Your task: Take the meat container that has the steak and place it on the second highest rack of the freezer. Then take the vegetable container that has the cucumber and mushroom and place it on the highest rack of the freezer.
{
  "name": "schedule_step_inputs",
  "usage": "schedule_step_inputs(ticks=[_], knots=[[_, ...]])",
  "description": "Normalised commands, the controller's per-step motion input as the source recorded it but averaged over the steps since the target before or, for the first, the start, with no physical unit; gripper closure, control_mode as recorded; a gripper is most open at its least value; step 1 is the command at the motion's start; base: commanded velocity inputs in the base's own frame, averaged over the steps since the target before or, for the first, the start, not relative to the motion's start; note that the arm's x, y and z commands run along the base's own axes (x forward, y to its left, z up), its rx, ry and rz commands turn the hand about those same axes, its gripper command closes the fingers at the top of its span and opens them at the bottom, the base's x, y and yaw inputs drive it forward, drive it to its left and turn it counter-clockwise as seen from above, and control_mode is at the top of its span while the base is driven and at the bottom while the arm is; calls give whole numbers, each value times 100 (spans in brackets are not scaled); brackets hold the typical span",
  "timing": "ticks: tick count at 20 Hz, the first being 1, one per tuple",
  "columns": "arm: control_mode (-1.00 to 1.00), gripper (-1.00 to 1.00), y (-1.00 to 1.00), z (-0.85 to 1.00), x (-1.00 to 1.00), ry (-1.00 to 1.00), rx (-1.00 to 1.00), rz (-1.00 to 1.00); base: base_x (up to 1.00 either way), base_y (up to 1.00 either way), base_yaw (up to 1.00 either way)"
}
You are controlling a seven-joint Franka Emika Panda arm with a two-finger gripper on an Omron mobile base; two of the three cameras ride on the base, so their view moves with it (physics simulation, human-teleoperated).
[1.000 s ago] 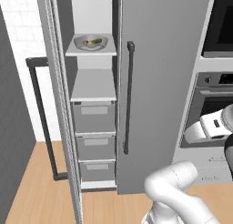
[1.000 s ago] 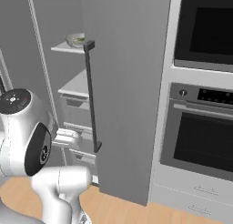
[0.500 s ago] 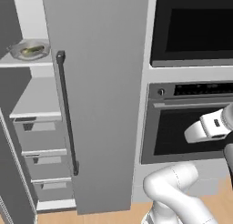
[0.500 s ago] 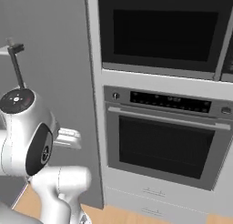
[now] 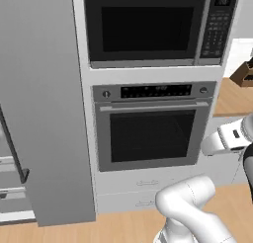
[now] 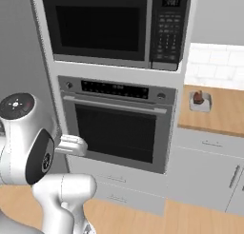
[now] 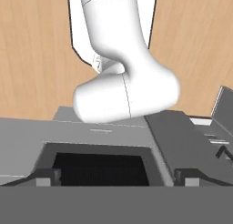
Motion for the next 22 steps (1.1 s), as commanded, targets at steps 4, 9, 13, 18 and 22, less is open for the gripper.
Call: schedule_step_inputs(ticks=[4,9,13,18,22], knots=[[100,-100,0,0,0,0,0,0,23,-100,0],[100,-100,0,0,0,0,0,0,32,-100,0],[100,-100,0,0,0,0,0,0,46,-98,0],[100,-100,0,0,0,0,0,0,35,-80,0],[100,-100,0,0,0,0,0,0,28,-50,0]])
